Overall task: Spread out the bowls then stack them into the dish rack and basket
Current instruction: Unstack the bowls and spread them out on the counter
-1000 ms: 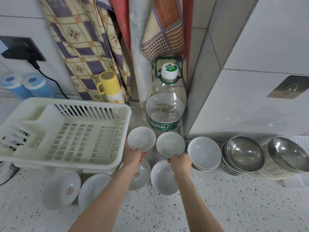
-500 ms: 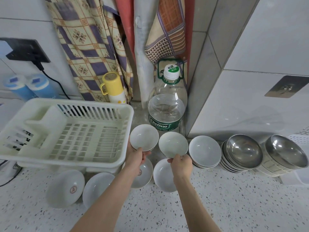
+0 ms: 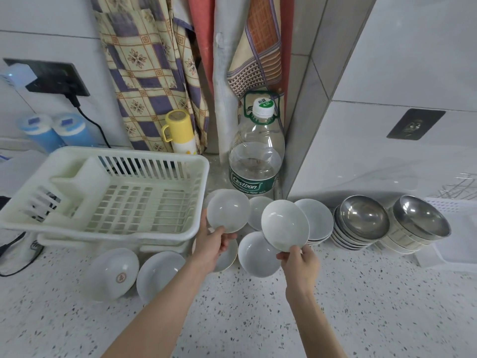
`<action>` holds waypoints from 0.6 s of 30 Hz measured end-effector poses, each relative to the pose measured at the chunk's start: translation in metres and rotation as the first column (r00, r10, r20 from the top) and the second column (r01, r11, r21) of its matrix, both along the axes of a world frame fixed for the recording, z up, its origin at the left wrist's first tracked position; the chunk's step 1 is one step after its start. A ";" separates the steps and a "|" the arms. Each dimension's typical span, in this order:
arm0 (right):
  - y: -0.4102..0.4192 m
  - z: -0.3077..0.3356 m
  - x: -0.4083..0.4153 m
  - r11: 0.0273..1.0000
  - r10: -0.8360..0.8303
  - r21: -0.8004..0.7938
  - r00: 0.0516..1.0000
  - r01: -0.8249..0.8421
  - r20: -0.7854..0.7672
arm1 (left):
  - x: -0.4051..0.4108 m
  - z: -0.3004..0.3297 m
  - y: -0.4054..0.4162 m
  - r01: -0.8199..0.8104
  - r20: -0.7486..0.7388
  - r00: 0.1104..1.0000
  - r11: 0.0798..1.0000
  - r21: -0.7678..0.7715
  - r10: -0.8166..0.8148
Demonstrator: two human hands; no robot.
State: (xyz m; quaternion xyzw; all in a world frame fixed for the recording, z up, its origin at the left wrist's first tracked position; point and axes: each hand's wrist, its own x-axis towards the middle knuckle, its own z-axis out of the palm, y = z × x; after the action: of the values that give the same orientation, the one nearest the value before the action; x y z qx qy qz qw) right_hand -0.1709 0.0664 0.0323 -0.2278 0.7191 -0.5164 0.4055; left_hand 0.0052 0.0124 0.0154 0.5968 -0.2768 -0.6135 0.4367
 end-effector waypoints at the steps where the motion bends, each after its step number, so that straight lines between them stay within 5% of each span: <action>1: 0.006 0.000 0.000 1.000 -0.009 -0.015 1.000 0.009 0.014 | 0.000 0.002 0.005 0.007 -0.014 1.000 1.000 -0.021 -0.007; 10: 0.069 -0.009 0.007 0.999 0.004 -0.041 0.995 0.000 0.096 | 0.021 0.000 0.080 0.179 0.001 0.984 0.973 -0.143 -0.180; 18: 0.127 -0.038 0.017 0.996 0.075 0.046 0.996 -0.078 0.049 | 0.052 -0.024 0.161 0.229 0.135 0.965 0.973 -0.014 -0.225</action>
State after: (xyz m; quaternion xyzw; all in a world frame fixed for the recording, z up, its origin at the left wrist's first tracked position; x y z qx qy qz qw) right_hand -0.1542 0.1931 -0.0055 -0.2331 0.7123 -0.4883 0.4471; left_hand 0.0574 0.1732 -0.0082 0.5941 -0.3808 -0.6142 0.3533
